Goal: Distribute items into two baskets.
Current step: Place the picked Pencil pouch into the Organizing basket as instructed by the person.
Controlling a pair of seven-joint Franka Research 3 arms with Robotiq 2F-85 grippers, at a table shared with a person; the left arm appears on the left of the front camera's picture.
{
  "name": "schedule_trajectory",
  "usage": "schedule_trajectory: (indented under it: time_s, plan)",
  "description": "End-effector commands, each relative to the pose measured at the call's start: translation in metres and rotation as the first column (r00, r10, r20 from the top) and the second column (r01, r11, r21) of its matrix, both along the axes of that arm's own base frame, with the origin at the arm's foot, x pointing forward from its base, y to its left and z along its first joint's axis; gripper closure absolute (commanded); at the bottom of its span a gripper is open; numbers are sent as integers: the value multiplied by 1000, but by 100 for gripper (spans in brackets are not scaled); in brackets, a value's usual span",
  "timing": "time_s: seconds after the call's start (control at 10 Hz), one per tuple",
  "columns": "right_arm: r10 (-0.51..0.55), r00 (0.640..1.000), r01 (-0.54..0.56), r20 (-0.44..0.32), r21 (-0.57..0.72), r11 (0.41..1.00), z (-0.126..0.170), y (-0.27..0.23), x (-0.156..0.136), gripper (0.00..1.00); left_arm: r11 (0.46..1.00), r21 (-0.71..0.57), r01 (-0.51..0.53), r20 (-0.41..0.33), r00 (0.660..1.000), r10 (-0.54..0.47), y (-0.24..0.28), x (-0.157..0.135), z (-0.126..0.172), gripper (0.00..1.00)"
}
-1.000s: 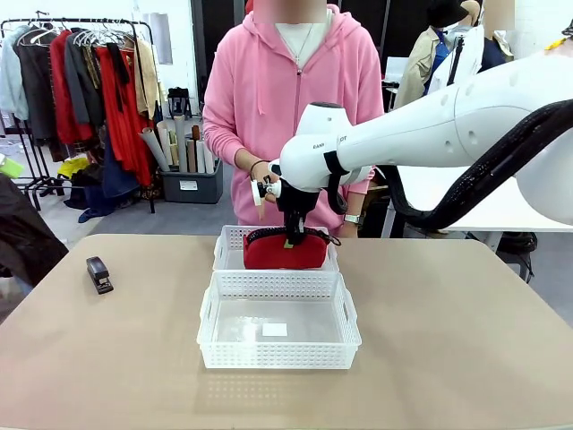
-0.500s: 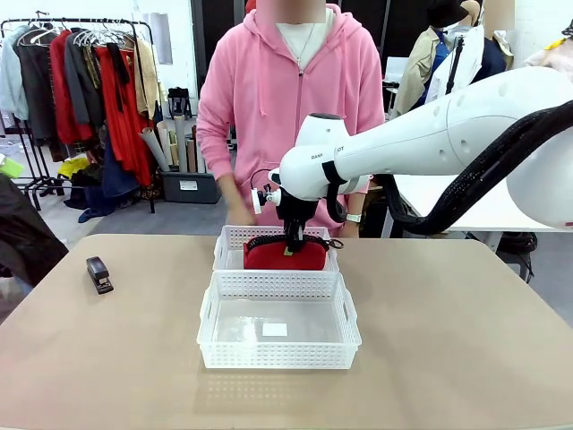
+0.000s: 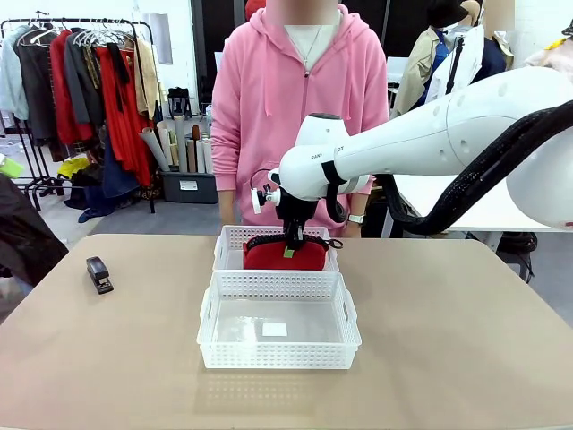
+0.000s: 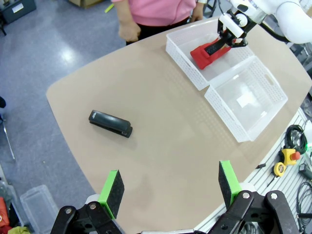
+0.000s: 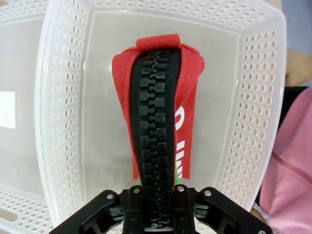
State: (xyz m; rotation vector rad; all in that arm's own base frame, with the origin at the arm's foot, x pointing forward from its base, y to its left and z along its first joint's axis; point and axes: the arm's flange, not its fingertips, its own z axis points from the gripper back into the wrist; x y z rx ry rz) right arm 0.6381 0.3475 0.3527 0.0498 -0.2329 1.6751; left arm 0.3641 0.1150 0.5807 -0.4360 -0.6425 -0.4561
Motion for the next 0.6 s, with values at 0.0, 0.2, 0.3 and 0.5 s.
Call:
schedule_trajectory:
  time_s: [0.0,0.2,0.3,0.5]
  plan:
    - [-25,1000,25,0,2,1000,3,1,-2,46,1000,-15,8,9,1000,-8,0,0,1,0]
    - [-25,1000,25,5,10,1000,5,0,-1,7,1000,-15,8,9,1000,-8,0,0,1,0]
    - [-25,1000,25,5,11,1000,5,0,-1,0,1000,-15,8,9,1000,-8,0,0,1,0]
    - [-22,1000,22,5,15,1000,7,-1,-1,0,1000,-15,8,9,1000,-8,0,0,1,0]
